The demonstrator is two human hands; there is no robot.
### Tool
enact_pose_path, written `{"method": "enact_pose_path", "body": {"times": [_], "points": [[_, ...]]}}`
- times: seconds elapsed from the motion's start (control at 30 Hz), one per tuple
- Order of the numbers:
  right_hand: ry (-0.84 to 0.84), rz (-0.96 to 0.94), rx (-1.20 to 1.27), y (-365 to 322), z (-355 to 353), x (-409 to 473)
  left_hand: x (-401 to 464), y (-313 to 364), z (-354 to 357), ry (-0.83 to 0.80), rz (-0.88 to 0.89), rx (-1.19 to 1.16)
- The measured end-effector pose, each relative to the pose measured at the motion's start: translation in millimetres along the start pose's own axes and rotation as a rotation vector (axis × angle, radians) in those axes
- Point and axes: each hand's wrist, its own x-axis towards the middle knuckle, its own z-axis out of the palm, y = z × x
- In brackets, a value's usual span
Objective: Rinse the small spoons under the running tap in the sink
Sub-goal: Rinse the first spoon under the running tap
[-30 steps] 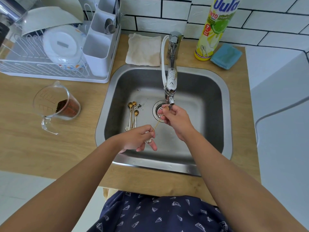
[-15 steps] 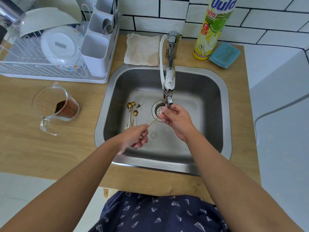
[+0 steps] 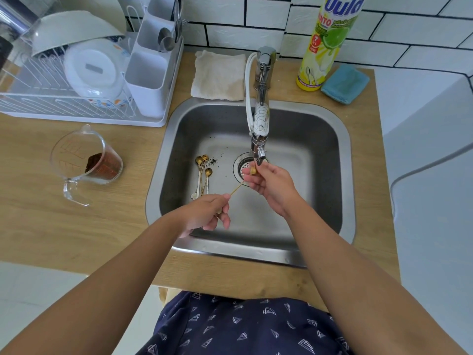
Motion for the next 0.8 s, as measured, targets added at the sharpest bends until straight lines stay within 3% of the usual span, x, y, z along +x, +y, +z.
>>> {"method": "enact_pose_path", "body": {"times": [0.07,0.17,0.23,0.33,0.4,0.6,0.8], "points": [[-0.045,0.021,0.074,0,-1,-1,0,3,0,0.017,0.011,-0.087],[-0.086,0.033,-0.03,7,-3,-4,7,13,3,0.046,0.06,-0.149],[-0.024,-0.005,-0.051,8,-5,-4,19,25,9,0.133,0.109,-0.129],[0.107,-0.068,0.125,1,-14,-3,40,43,22,0.294,0.172,-0.167],[0.154,-0.09,0.234,-3,-22,-4,51,55,32,0.317,0.187,-0.233],[0.158,-0.109,0.267,-5,-31,-8,66,68,55,0.449,0.182,-0.39],[0.216,-0.147,0.302,-10,-33,-9,64,62,53,0.199,0.189,-0.624]]}}
